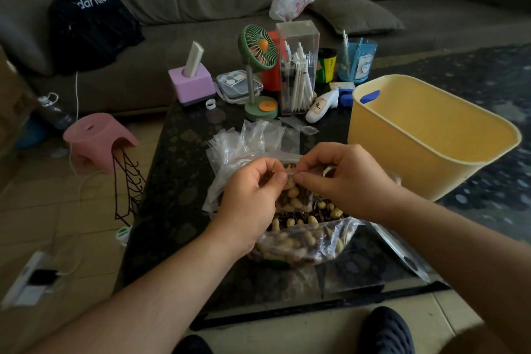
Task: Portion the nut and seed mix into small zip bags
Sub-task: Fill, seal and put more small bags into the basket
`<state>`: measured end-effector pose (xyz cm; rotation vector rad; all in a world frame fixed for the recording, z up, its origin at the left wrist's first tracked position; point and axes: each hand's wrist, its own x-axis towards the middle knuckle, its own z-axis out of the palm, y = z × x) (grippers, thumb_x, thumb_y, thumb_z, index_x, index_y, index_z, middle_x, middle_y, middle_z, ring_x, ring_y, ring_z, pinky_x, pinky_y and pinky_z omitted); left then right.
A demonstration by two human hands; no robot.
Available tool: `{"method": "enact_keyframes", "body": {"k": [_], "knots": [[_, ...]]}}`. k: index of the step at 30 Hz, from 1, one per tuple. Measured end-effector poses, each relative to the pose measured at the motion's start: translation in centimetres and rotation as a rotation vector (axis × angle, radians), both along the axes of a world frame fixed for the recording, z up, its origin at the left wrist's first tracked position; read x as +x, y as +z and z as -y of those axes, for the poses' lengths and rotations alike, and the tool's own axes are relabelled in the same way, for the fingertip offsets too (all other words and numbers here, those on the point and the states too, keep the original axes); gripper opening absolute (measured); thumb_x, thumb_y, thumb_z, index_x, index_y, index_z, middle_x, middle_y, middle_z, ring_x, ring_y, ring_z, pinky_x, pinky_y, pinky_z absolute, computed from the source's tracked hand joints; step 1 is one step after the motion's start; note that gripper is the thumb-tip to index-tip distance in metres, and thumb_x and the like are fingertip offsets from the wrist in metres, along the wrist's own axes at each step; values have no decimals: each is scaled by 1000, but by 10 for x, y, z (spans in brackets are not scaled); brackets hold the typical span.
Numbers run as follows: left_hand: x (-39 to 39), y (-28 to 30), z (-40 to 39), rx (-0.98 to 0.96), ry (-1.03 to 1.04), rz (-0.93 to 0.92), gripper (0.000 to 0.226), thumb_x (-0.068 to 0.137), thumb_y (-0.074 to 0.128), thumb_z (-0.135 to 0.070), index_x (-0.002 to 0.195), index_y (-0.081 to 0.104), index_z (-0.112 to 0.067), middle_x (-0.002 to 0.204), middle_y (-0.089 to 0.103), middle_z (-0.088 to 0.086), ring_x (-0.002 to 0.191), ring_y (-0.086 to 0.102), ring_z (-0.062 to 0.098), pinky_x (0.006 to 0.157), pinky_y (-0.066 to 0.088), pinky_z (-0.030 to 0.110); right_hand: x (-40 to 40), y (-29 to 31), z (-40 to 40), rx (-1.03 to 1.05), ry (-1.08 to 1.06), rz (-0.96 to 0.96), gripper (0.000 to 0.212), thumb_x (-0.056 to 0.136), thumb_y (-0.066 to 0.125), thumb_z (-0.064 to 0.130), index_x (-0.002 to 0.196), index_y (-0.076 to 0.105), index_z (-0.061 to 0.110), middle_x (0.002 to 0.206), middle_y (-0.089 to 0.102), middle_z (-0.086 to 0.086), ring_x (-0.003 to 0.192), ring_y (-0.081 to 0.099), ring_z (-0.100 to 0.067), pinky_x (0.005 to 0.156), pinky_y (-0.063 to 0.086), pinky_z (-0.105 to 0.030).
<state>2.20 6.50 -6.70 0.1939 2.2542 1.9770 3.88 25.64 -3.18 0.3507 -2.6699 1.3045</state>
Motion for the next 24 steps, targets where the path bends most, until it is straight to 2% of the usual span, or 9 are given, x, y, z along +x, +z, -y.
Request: {"method": "enact_keyframes", "body": {"k": [3,8,11,17,24], "knots": [[2,3,-1,22,-4,21,17,105,63,-15,94,72,-25,75,68,-17,73,61,-1,78,49,30,-1,0,1,18,-5,11,7,90,79,27,88,74,32,84,72,15,81,69,-2,68,56,-19],[3,8,1,58,-27,-28,7,101,70,-20,99,76,-22,94,79,-4,95,75,12,88,60,31,-2,3,-2,-35,-23,65,3,91,77,29,89,76,29,82,75,10,79,70,-7,70,58,-21],[2,8,2,-28,-29,-107,7,100,71,-23,100,77,-27,96,79,-11,94,74,4,86,59,23,-1,5,-2,-93,-2,111,3,92,77,26,89,77,26,84,76,8,78,71,-9,71,58,-20],[0,7,5,-68,-50,-147,6,99,72,-23,99,76,-28,94,79,-12,92,74,3,83,57,18,-2,6,-4,-114,1,169,5,91,77,28,92,78,22,86,77,3,83,72,-15,76,60,-27],[-1,7,6,-73,-56,-159,8,100,72,-20,98,76,-27,92,78,-12,88,73,3,79,56,15,-1,8,-3,-121,10,176,6,90,78,28,90,78,22,85,77,6,81,71,-11,74,58,-19]]}}
